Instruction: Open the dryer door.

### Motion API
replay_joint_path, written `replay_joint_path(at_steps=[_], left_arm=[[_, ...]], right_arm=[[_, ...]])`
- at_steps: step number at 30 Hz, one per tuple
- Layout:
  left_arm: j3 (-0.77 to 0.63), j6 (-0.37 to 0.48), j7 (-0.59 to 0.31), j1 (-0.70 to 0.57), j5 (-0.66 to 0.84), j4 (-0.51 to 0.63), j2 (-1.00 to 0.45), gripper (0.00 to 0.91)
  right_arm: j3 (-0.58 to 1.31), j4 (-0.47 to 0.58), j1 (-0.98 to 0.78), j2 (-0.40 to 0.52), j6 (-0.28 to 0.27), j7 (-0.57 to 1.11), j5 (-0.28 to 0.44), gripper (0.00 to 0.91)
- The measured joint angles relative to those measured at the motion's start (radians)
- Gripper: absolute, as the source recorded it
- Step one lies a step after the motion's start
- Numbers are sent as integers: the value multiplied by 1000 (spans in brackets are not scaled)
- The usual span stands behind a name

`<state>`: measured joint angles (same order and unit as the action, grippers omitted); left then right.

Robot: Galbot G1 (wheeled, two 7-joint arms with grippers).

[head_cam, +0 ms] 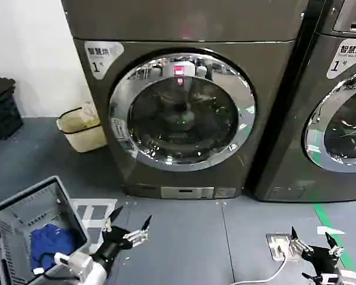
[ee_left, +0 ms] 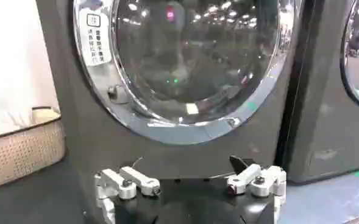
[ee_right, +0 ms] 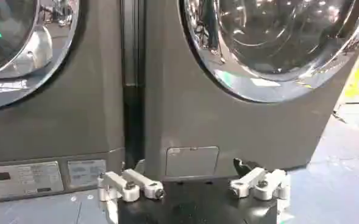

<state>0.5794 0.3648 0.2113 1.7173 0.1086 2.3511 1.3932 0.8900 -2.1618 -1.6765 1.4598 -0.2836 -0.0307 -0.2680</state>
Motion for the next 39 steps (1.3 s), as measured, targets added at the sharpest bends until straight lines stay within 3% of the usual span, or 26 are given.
replay_joint_path(at_steps=[17,39], left_arm=[[-4,10,1,12,13,28,-5,907],[-5,10,0,35,15,62,9,907]], right_arm=[[-76,0,61,-129,84,-45,-91,907],[-315,63,318,-511,139,-105,-298,907]])
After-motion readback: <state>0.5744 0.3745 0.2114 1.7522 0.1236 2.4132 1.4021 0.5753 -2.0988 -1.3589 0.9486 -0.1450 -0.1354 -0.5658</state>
